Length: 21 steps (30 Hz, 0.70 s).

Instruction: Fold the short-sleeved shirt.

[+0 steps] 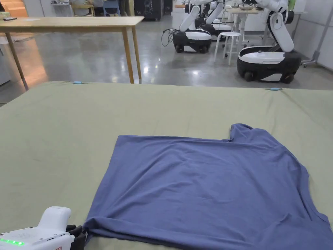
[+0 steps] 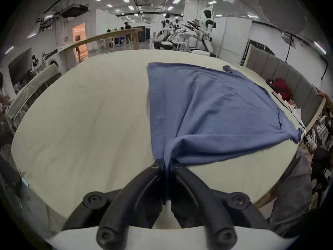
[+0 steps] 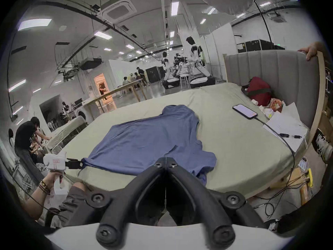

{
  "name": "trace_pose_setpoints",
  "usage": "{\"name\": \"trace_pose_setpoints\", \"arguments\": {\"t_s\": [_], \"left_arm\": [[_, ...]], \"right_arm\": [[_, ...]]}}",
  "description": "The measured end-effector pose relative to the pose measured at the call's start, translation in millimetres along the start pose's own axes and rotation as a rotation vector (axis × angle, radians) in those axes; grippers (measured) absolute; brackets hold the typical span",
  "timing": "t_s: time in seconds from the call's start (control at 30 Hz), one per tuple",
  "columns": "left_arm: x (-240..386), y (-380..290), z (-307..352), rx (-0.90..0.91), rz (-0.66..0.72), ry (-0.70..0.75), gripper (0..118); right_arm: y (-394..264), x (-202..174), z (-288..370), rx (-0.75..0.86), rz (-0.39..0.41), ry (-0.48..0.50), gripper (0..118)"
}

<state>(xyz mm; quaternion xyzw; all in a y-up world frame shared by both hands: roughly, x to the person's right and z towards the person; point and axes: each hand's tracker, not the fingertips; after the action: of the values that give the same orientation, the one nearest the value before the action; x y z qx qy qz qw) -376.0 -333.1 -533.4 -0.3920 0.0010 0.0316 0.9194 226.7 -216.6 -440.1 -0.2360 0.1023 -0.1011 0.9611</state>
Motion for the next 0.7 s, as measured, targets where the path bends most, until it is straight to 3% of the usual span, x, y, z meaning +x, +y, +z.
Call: {"name": "trace_pose_setpoints", "arguments": {"t_s": [0.13, 0.23, 0.3, 0.33, 0.37, 0.4, 0.47, 0.53, 0.57, 0.63, 0.67, 0.7], "left_arm": [[-5.5, 3.7, 6.5, 0.036, -0.009, 0.006, 3], [-3.4, 1.5, 6.5, 0.012, 0.081, -0.075, 3], [-5.2, 1.4, 9.5, 0.022, 0.087, -0.083, 3], [-6.9, 2.2, 11.3, 0.042, 0.062, -0.062, 3], [2.1, 3.8, 15.5, 0.044, 0.057, -0.061, 3], [2.9, 2.5, 16.7, 0.049, 0.050, -0.055, 3], [2.6, 0.0, 18.6, 0.050, 0.054, -0.058, 3], [8.8, 1.6, 21.1, 0.048, 0.065, -0.070, 3], [8.3, 1.1, 21.2, 0.048, 0.071, -0.072, 3], [11.2, 3.2, 22.8, 0.046, 0.074, -0.071, 3], [11.1, 2.9, 23.9, 0.048, 0.074, -0.066, 3], [10.2, 3.1, 25.5, 0.054, 0.067, -0.059, 3]], "right_arm": [[2.6, 2.3, -19.2, -0.070, 0.040, -0.032, 1], [0.0, 8.5, -50.2, -0.141, 0.139, -0.074, 6], [-3.6, 6.0, -75.0, -0.175, 0.200, -0.039, 81], [-6.9, 8.1, -87.8, -0.209, 0.195, -0.046, 98], [-10.8, 11.5, -101.8, -0.267, 0.194, -0.064, 98], [-13.6, 13.3, -108.8, -0.297, 0.200, -0.119, 118], [-13.5, 18.0, -121.7, -0.326, 0.187, -0.121, 114], [-16.9, 22.7, -138.4, -0.408, 0.196, -0.188, 114], [-28.4, 40.0, -148.9, -0.446, 0.200, -0.199, 110], [-35.2, 45.4, -158.8, -0.489, 0.200, -0.191, 93], [-36.9, 45.8, -161.0, -0.490, 0.195, -0.182, 71], [-38.1, 42.6, -159.9, -0.499, 0.190, -0.147, 65]]}}
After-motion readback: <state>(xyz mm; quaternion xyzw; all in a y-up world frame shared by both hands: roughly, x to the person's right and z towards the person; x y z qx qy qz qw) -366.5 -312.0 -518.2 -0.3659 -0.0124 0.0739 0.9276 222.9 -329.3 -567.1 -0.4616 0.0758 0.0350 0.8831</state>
